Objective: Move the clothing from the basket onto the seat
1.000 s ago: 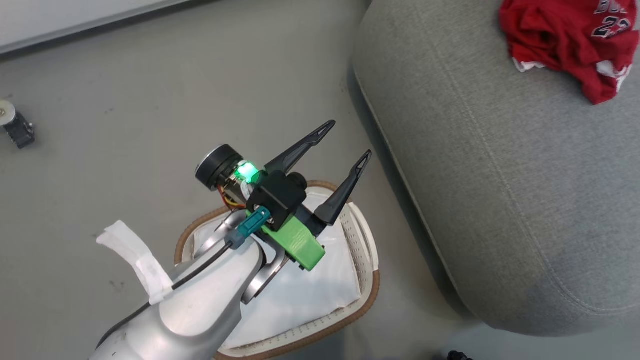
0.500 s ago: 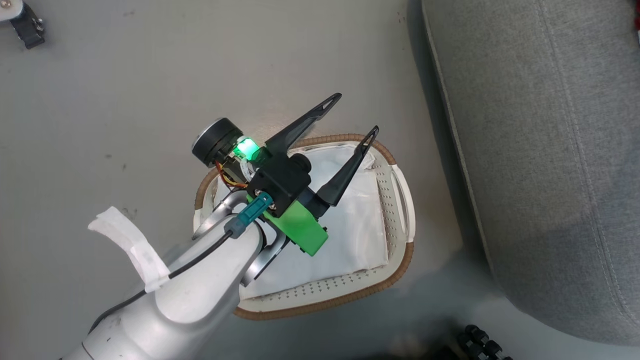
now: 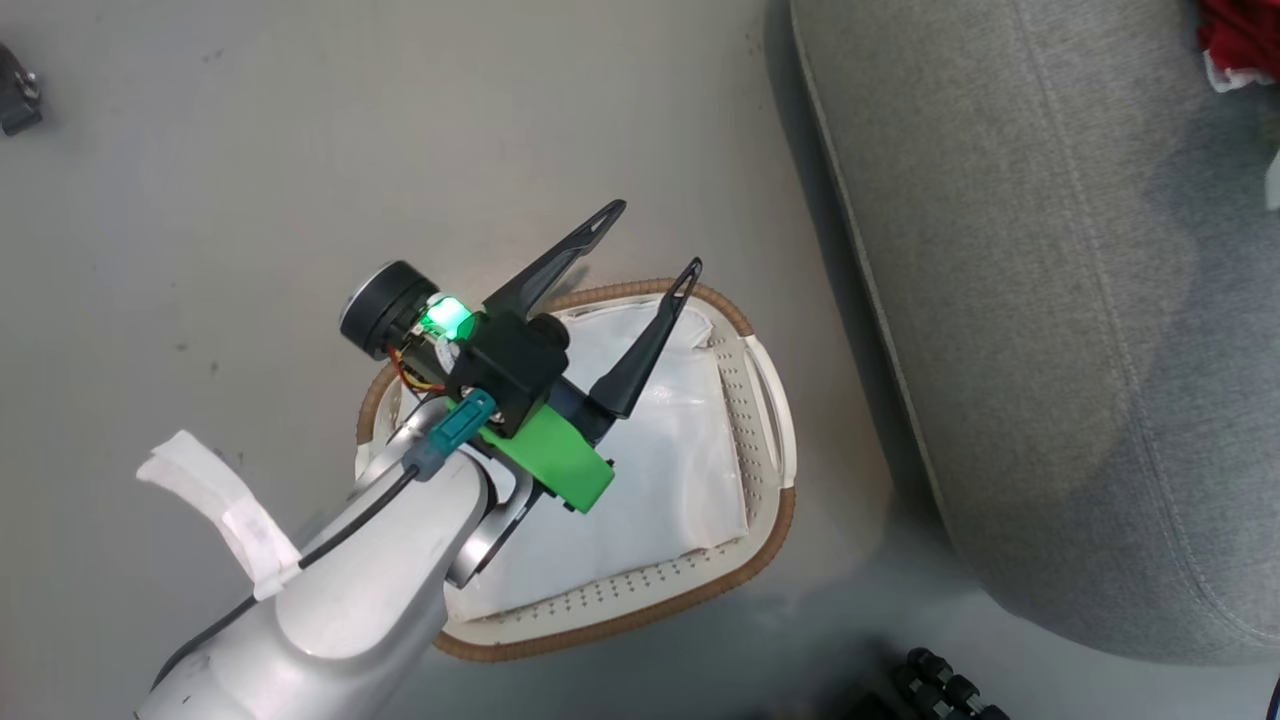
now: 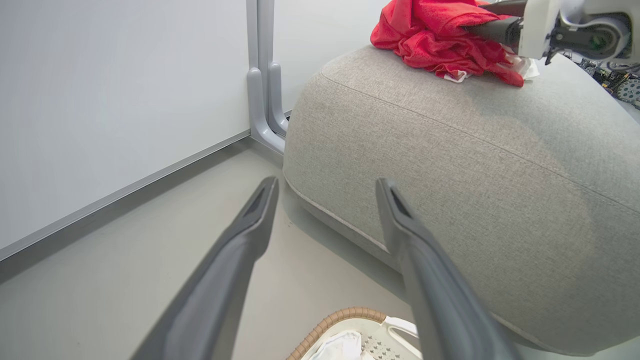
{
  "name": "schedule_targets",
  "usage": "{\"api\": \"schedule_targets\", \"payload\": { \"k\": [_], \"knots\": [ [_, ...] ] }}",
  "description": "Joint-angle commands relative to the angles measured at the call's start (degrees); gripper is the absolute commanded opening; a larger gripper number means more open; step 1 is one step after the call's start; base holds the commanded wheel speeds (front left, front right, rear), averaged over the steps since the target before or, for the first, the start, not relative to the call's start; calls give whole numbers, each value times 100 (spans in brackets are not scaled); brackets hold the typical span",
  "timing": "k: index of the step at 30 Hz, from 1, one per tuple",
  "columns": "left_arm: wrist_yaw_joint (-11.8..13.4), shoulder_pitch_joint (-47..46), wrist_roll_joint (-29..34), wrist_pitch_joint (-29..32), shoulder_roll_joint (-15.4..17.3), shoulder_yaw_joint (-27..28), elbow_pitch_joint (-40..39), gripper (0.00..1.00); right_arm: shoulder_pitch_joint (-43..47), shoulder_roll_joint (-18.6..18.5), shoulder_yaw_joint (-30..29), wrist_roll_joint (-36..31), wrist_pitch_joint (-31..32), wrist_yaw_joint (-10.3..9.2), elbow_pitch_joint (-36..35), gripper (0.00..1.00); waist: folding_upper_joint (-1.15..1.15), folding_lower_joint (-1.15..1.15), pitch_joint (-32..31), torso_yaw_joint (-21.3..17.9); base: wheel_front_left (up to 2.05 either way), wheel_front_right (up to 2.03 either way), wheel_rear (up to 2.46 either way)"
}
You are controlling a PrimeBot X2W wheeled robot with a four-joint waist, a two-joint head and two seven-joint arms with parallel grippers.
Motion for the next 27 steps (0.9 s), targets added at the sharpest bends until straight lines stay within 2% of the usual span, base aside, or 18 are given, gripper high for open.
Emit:
{"api": "schedule_targets", "payload": {
  "k": [1,9,13,19,27],
  "knots": [
    [47,133,-49,-26,58,56,8,100,250,68,40,68,-15,-8,-125,100,0,-1,-211,-133,0,0,0],
    [142,561,-289,-69,26,383,62,100,1145,385,411,343,-16,-8,-626,100,0,-1,-884,-189,0,0,0],
    [153,879,-358,-69,-27,684,16,100,1385,386,651,465,-16,-8,-719,100,0,-1,-1313,-129,0,0,0],
    [145,1430,-409,-70,-141,1235,96,100,1446,360,882,700,-17,-8,-923,100,0,-1,-1962,95,0,0,0],
    [223,2274,-283,-63,-258,2173,256,100,1682,835,849,985,-17,-8,-1177,100,0,-1,-2610,470,0,0,0]
  ]
}}
